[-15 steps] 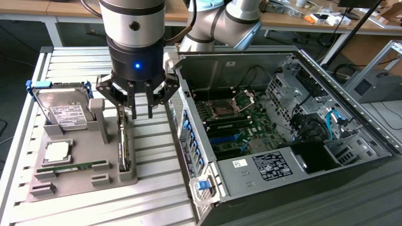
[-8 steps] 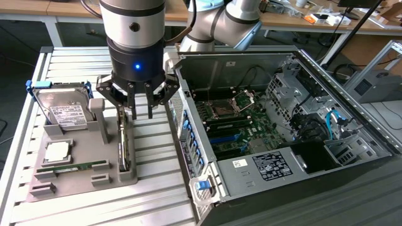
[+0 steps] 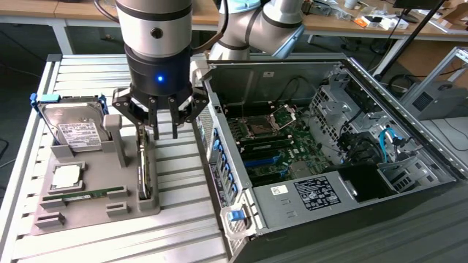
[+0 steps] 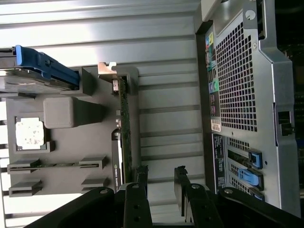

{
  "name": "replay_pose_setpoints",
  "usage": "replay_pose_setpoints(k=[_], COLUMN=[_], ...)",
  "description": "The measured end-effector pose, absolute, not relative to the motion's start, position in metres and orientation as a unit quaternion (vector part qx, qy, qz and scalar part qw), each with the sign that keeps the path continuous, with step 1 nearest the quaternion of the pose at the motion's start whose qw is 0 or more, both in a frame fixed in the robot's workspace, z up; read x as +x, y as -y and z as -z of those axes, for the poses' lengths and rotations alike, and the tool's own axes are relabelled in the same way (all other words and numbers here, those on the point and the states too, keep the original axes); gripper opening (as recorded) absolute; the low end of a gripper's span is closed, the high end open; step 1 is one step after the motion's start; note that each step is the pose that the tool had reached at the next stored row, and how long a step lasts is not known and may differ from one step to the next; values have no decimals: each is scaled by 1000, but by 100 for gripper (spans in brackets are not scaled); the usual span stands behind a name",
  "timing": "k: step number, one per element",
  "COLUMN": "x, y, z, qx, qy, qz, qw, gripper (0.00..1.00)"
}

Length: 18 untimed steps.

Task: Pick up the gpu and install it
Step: 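Pick up the gpu and move the gpu toward the slot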

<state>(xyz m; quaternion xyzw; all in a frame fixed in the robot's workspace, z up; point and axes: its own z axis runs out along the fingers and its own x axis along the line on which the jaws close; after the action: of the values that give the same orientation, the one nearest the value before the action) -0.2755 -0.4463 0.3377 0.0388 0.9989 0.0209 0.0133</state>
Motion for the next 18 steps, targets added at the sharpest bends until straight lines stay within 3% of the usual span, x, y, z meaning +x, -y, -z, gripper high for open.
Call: replay_pose_setpoints(k=[18], x=[-275], y=[446], z=[-334], qx=[39], qy=[-999], qz=[-21], qw=[13], gripper=[36])
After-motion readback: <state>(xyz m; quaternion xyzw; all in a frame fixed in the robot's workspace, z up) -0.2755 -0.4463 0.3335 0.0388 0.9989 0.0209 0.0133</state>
